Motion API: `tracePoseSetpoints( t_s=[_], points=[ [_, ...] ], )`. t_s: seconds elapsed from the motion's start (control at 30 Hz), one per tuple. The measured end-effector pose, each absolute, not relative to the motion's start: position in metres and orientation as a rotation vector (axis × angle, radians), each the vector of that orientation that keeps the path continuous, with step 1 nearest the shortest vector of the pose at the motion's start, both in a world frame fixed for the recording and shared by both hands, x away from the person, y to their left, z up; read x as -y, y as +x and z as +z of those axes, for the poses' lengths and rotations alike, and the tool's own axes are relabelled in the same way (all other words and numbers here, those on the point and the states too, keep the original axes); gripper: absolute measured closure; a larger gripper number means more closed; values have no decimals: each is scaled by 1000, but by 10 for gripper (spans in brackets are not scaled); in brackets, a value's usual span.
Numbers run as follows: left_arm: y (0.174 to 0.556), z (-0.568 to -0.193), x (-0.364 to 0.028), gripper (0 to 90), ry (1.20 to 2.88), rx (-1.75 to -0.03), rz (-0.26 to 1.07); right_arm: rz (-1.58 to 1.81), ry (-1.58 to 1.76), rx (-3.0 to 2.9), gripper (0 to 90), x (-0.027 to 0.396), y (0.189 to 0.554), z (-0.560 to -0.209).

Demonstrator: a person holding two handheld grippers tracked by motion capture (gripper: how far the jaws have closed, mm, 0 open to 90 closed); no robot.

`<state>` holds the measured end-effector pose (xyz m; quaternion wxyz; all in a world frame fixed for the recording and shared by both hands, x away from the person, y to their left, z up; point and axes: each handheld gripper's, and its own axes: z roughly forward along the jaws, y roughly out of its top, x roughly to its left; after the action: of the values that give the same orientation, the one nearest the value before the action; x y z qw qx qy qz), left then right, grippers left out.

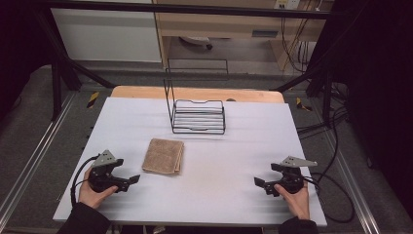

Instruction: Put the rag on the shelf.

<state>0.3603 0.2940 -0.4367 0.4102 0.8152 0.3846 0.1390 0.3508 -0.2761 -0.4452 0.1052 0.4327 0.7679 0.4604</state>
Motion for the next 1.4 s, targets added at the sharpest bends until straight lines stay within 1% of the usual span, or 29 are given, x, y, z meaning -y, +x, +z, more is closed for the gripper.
tracePoseSetpoints(
  t_s=[0.5,0.83,1.07,1.13,1.17,1.23,1.27,1.3,1.33,1.37,1.4],
  points=[
    [361,-434,-286,71,2064,-989,365,1344,1277,-2269,5,275,350,-446],
    [367,-424,-276,113,2070,-1015,393,1334,1276,-2267,4,275,350,-446],
    [377,-416,-267,188,2057,-1077,394,1325,1276,-2272,5,274,351,-447],
    [381,-415,-263,222,2051,-1090,386,1326,1276,-2273,5,274,351,-447],
    [383,-416,-261,258,2046,-1099,384,1328,1275,-2273,5,274,351,-447],
    [387,-418,-258,273,2051,-1114,375,1326,1273,-2274,5,274,351,-447],
    [388,-420,-256,295,2057,-1118,374,1324,1275,-2274,5,274,351,-447],
    [389,-421,-254,338,2061,-1123,371,1319,1272,-2276,6,274,351,-447],
    [390,-423,-253,358,2068,-1126,372,1317,1270,-2279,6,274,351,-447],
    [390,-425,-252,358,2074,-1127,368,1317,1270,-2279,6,274,351,-447],
    [391,-427,-251,411,2072,-1130,356,1319,1280,-2279,6,274,352,-447]
  ],
)
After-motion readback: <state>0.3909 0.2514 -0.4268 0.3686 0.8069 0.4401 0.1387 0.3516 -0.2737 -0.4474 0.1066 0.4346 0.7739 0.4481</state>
